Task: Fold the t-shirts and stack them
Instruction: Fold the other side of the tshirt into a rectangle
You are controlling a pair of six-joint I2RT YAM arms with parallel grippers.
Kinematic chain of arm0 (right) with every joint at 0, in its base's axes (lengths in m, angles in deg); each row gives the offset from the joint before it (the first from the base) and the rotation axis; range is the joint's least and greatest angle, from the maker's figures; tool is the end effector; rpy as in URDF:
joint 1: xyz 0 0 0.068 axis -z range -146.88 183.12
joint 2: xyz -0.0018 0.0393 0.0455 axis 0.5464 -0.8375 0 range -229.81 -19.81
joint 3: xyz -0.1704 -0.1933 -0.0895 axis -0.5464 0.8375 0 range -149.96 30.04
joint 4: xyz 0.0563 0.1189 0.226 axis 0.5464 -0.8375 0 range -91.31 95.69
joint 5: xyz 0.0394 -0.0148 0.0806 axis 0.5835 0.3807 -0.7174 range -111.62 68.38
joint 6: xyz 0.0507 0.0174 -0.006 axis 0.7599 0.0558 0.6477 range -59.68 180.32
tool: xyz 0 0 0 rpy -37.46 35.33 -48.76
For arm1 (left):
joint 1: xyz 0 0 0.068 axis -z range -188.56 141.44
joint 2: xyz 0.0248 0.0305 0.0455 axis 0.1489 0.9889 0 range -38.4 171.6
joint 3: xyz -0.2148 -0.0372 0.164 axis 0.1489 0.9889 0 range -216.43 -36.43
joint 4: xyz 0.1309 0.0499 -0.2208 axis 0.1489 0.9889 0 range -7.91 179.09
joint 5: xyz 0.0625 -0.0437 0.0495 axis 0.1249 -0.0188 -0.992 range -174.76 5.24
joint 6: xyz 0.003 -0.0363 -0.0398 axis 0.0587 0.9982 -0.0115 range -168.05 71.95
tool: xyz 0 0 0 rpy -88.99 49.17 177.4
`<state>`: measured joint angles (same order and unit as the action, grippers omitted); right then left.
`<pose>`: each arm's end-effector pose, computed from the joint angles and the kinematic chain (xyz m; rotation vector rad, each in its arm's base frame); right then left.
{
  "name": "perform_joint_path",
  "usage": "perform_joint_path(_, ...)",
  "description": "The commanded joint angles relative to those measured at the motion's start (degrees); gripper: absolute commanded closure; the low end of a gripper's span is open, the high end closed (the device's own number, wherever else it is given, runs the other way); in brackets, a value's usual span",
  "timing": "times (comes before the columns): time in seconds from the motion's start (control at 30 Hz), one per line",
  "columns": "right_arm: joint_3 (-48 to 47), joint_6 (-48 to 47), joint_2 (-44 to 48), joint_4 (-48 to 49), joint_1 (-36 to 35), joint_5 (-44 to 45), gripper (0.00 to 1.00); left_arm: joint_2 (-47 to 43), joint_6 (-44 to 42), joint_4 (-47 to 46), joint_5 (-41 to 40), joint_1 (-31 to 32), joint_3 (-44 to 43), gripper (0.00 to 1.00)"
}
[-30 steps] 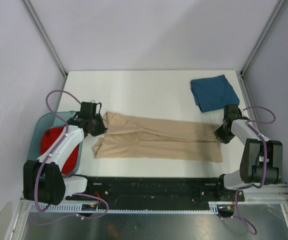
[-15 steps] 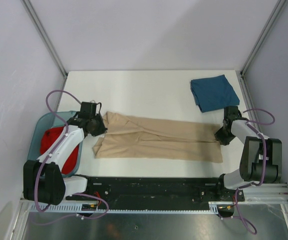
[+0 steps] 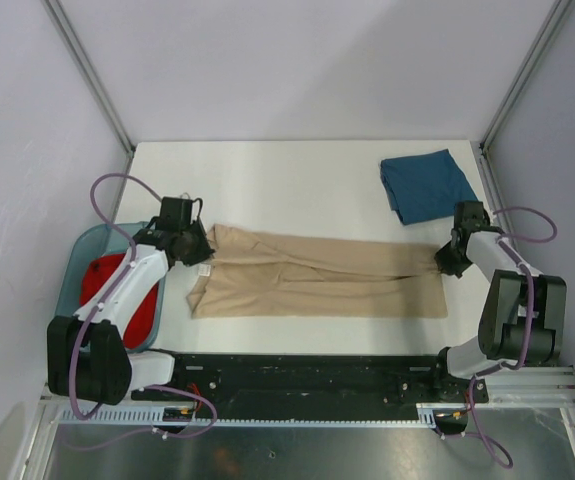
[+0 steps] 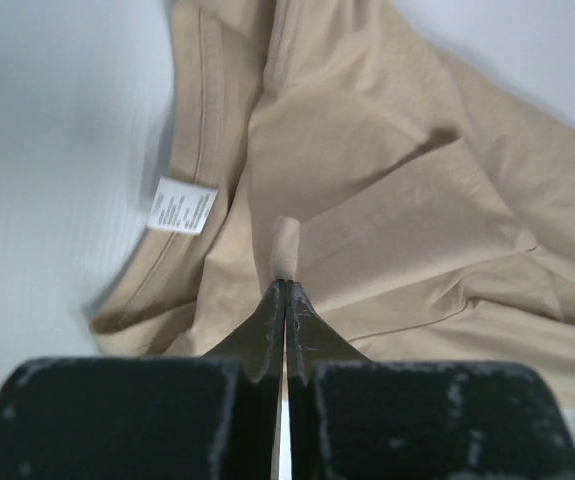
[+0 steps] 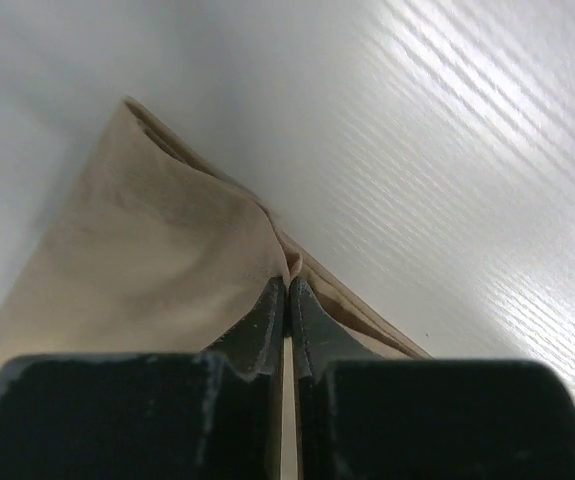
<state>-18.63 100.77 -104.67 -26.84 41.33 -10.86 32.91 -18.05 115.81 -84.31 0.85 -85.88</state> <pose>0.2653 -0.0450 0.1786 1.1695 2.4695 -0.1046 0.2437 -0.0406 0.2375 -0.4553 2.5241 -0.2773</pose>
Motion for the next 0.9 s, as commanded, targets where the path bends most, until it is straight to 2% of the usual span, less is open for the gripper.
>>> perform_joint_path(0.0, -6.1, -1.0, -1.1, -0.2, 0.8, 2.6, 0.99, 2.4, 0.0, -1.2, -0.2, 0.2, -6.4, 1.0)
perform_joint_path(0.2, -13.0, -2.6, -6.0, -1.5, 1.3, 2.1, 1.0, 8.5, 0.2, -1.2, -2.2, 0.2, -15.6, 1.0)
perform_joint_path(0.4, -15.2, -3.7, -10.3, -1.6, 0.9, -0.7, 1.0, 13.6, 0.3, -1.3, -1.4, 0.3, -20.9, 1.0)
perform_joint_path(0.63, -11.1, -3.7, -12.8, -0.5, 0.5, 1.0, 1.0, 13.5, 0.6, -1.6, -1.1, 0.6, -17.6, 1.0)
perform_joint_path(0.87, -3.5, -2.8, -8.7, 1.3, 0.6, 1.9, 1.0, 10.4, 1.5, -2.7, 0.4, 1.2, -10.6, 1.0)
